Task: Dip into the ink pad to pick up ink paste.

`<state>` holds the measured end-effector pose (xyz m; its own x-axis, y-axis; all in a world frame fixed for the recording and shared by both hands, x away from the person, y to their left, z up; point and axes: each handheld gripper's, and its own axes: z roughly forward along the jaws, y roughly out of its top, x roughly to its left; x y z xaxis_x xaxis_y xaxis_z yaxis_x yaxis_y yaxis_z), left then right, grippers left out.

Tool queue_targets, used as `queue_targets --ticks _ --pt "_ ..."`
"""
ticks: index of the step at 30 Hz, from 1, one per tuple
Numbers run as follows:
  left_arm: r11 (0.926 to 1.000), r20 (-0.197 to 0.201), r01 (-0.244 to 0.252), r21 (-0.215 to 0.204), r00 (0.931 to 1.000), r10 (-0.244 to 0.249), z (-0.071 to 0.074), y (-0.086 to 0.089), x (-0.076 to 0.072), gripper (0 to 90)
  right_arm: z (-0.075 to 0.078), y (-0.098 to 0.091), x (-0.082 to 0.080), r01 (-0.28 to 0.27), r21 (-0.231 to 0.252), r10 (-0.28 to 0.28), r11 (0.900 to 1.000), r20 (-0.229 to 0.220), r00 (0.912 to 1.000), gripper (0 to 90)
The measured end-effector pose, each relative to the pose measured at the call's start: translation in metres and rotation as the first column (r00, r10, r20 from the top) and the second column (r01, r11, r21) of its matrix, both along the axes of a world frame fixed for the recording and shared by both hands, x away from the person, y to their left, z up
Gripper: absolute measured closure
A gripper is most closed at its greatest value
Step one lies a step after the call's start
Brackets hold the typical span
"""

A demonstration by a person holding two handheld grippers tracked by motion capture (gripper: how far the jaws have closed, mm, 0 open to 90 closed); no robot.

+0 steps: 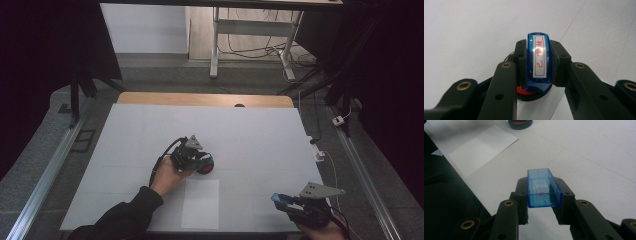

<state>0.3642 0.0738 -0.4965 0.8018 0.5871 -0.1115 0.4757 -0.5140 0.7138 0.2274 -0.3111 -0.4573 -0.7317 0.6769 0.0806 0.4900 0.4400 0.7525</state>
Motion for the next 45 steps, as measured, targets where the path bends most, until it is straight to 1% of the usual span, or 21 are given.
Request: queue_targets --ticks 2,4,6,7,9,11,14,16,18,19,21,26,27,29,32,34,37,40,45 --pt "0.9994 -0.035 -0.007 -0.035 0.9994 0.006 -0.001 0.004 0.004 70.6 0.0 0.0 0.0 0.0 0.001 0.0 1.0 0.0 1.0 68.4" --pt "0.9982 -0.064 -0.014 -0.059 0.9979 0.01 -0.002 0.007 0.007 70.6 0.0 0.0 0.0 0.0 0.0 0.0 1.0 0.0 1.0 68.4" --pt "0.9967 -0.084 -0.02 -0.078 0.9964 0.014 -0.003 0.009 0.009 70.6 0.0 0.0 0.0 0.0 0.0 0.0 1.0 -0.001 1.0 68.4" --pt "0.9964 -0.087 -0.021 -0.082 0.9961 0.014 -0.004 0.01 0.009 70.6 0.0 0.0 0.0 0.0 0.0 0.0 1.0 -0.001 1.0 68.4" --pt "0.9968 -0.086 -0.021 -0.078 0.9962 0.014 -0.003 0.009 0.009 70.7 0.0 0.0 0.0 0.0 -0.001 0.0 1.0 -0.002 1.0 68.3" --pt "0.9982 -0.071 -0.018 -0.058 0.9974 0.013 -0.002 0.007 0.007 70.6 0.0 0.0 0.0 0.001 -0.001 -0.001 1.0 -0.003 1.0 68.4" --pt "0.9999 -0.03 -0.009 -0.008 0.9995 0.009 0.0 0.002 0.003 70.6 0.0 0.0 0.0 -0.001 -0.003 0.001 1.0 -0.001 1.0 68.4" --pt "0.9998 -0.006 -0.012 0.017 0.9999 0.012 0.001 -0.002 -0.001 70.6 0.0 0.0 0.0 -0.001 -0.007 0.001 1.0 -0.002 1.0 68.4" --pt "0.9994 0.009 -0.012 0.033 0.9999 0.012 0.001 -0.005 -0.002 70.6 0.0 0.0 0.0 -0.001 -0.007 0.001 1.0 -0.003 1.0 68.4" --pt "0.9993 0.009 -0.01 0.036 0.9999 0.01 0.002 -0.005 -0.002 70.6 0.0 0.0 0.0 -0.001 -0.008 0.001 1.0 -0.002 1.0 68.3" --pt "0.9997 -0.005 -0.013 0.02 0.9999 0.013 0.001 -0.003 -0.001 70.6 0.0 0.0 0.0 -0.004 -0.004 0.004 1.0 -0.002 1.0 68.4" --pt "0.999 -0.057 -0.021 -0.039 0.9982 0.019 -0.002 0.004 0.005 70.4 0.0 0.0 0.0 -0.006 -0.002 0.006 1.0 -0.001 1.0 68.4" --pt "0.9986 -0.065 -0.022 -0.047 0.9977 0.019 -0.002 0.005 0.006 70.3 0.0 0.0 0.0 -0.006 -0.002 0.006 1.0 0.0 1.0 68.4" --pt "0.9987 -0.074 -0.017 -0.047 0.9972 0.013 -0.001 0.006 0.008 70.3 0.0 0.0 0.0 -0.006 -0.001 0.006 1.0 0.0 1.0 68.4" --pt "0.9992 -0.07 -0.017 -0.037 0.9974 0.015 0.0 0.005 0.007 70.2 0.0 0.0 0.0 -0.008 -0.001 0.008 1.0 0.001 1.0 68.4" --pt "0.9998 -0.063 -0.009 -0.016 0.998 0.008 0.002 0.003 0.007 70.1 0.0 0.0 0.0 -0.008 0.0 0.008 1.0 0.001 1.0 68.4" --pt "1.0 -0.055 -0.003 -0.001 0.9985 0.003 0.004 0.002 0.006 69.9 0.0 0.0 0.0 -0.009 0.001 0.009 1.0 0.001 1.0 68.3" --pt "1.0 -0.05 -0.003 -0.005 0.9987 0.003 0.006 0.002 0.006 69.9 0.0 0.0 0.0 -0.008 0.003 0.008 1.0 0.001 1.0 68.3" --pt "0.9997 -0.035 0.003 -0.025 0.9994 -0.004 0.012 0.005 0.004 69.8 0.0 0.0 -0.001 -0.008 0.003 0.008 1.0 0.003 1.0 68.3"
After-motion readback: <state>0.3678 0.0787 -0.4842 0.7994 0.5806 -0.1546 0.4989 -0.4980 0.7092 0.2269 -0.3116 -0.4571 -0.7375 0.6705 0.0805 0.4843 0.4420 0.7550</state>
